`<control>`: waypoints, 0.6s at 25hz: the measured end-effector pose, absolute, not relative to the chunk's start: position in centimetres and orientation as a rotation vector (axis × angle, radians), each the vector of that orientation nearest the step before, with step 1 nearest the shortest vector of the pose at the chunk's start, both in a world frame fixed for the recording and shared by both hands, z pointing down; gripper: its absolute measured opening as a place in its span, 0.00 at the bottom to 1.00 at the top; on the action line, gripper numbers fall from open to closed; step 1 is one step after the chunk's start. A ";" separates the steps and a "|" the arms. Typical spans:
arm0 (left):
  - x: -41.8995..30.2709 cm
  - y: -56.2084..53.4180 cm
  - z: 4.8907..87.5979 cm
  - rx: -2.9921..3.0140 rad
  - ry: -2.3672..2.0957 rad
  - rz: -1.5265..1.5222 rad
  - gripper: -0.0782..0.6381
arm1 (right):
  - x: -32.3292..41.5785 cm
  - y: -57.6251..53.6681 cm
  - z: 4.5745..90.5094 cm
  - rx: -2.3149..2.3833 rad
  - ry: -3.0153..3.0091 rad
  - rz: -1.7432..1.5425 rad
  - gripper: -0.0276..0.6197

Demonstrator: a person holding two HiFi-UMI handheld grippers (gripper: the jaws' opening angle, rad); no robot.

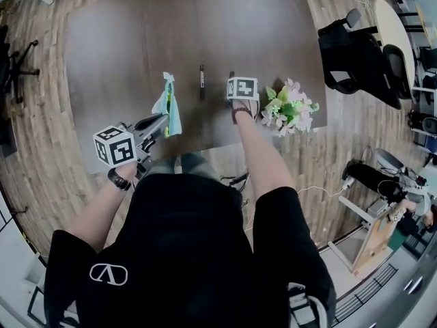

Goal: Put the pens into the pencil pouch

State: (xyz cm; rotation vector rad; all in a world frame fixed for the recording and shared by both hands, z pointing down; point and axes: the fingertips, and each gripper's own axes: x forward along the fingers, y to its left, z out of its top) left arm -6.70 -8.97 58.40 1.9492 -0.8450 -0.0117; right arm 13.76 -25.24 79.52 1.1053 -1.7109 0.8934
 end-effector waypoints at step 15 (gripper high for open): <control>-6.6 -8.5 58.8 1.925 -0.855 -0.023 0.13 | 14.4 -24.7 81.9 1.038 -1.616 0.914 0.11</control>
